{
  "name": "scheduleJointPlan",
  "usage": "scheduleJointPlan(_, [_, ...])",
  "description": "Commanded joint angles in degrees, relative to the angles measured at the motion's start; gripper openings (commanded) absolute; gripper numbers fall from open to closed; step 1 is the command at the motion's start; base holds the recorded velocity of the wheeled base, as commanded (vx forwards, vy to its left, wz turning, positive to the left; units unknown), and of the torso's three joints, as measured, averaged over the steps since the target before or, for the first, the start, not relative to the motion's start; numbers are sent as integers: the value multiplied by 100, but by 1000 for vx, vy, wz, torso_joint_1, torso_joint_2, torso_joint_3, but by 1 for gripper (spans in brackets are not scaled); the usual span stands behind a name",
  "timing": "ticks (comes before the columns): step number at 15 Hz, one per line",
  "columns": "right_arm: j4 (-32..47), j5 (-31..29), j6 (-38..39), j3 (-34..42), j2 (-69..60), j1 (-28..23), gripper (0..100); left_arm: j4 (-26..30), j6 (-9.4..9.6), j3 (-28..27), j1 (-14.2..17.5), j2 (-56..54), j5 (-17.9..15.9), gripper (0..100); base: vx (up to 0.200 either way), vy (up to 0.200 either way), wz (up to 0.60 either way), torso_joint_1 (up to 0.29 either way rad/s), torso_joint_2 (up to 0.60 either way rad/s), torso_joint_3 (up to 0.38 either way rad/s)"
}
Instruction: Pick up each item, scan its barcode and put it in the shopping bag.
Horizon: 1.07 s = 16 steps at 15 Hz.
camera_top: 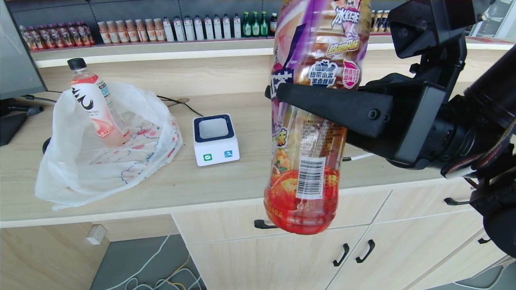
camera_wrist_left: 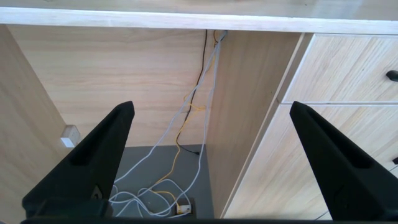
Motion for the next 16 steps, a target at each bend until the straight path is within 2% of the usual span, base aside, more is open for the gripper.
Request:
scheduleJointPlan(1, [-4,5,3,-1,-37,58,0,-2,2,0,1,-2,1,100,0,0,0,0,0,0])
scheduleJointPlan(11, [-4,-4,3,35,-37,67,0,-2,2,0,1,-2,1,100,0,0,0,0,0,0])
scheduleJointPlan(16, [-215,-56,-23,377,-116,-91,0,-2,2,0,1,-2,-7,100,0,0,0,0,0,0])
